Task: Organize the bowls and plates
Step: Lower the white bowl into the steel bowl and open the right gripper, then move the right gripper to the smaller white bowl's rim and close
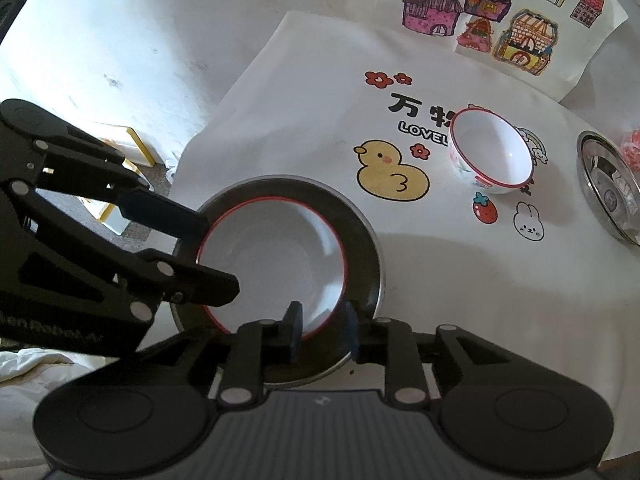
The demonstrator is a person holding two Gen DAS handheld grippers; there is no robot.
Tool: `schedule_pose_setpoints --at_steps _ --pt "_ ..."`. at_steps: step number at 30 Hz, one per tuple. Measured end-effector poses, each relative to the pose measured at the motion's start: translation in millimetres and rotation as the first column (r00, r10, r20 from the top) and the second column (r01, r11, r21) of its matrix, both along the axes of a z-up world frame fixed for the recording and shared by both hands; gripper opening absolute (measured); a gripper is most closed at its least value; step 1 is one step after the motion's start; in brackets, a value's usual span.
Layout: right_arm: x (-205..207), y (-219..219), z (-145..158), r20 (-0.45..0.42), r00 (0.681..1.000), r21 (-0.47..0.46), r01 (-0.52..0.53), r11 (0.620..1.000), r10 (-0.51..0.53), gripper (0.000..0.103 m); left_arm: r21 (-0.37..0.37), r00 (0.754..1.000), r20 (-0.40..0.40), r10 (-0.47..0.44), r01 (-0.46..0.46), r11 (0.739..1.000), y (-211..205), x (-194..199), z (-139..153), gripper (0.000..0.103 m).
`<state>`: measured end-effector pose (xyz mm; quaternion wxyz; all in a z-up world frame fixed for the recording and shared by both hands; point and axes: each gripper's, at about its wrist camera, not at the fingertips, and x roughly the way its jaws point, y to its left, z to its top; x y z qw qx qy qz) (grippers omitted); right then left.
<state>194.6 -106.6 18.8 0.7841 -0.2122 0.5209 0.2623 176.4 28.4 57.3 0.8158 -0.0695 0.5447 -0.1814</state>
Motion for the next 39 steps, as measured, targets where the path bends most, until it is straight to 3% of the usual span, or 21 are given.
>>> schedule_pose_setpoints --at_steps 4,7,11,14,17,22,25,28,33,39 --pt "-4.9 -4.0 7.7 0.010 1.000 0.040 -0.005 0.999 0.005 0.039 -0.012 0.999 0.035 0.016 -0.015 1.000 6.5 -4.3 8.5 0.064" --pt "-9.3 -7.7 15.1 0.029 1.000 0.063 -0.006 0.998 0.004 0.054 -0.027 0.998 0.053 0.026 -0.024 0.999 10.7 -4.6 14.3 0.064" --pt "-12.3 -18.3 25.5 0.055 0.998 0.088 0.007 0.996 -0.012 0.062 -0.041 0.997 0.074 0.035 -0.032 0.999 13.6 -3.0 21.1 0.068" --pt "-11.4 -31.7 35.4 0.073 0.996 0.127 0.033 0.991 -0.042 0.080 -0.048 0.993 0.105 0.051 -0.047 0.998 16.4 1.0 26.4 0.074" --pt "-7.6 -48.0 44.2 0.094 0.992 0.168 0.071 0.983 -0.087 0.089 -0.048 0.988 0.139 0.073 -0.067 0.997 18.6 8.7 29.7 0.081" --pt "6.8 -77.6 53.7 0.113 0.974 0.264 0.163 0.951 -0.199 0.099 -0.042 0.979 0.182 0.096 -0.089 0.995 16.3 29.8 28.4 0.089" --pt "21.1 -97.7 53.7 0.089 0.957 0.337 0.232 0.912 -0.276 0.101 -0.043 0.972 0.201 0.118 -0.112 0.993 15.5 47.0 25.4 0.098" --pt "38.1 -116.7 48.1 0.046 0.933 0.397 0.311 0.863 -0.357 0.102 -0.028 0.962 0.236 0.140 -0.138 0.990 11.7 64.2 21.5 0.099" --pt "67.2 -133.6 36.3 0.026 0.888 0.421 0.408 0.810 -0.460 0.102 -0.014 0.949 0.271 0.163 -0.166 0.986 2.0 93.1 14.3 0.102" --pt "97.9 -132.4 22.6 0.062 0.856 0.405 0.448 0.797 -0.513 0.102 0.017 0.953 0.265 0.147 -0.157 0.987 -12.0 128.3 -0.9 0.102"
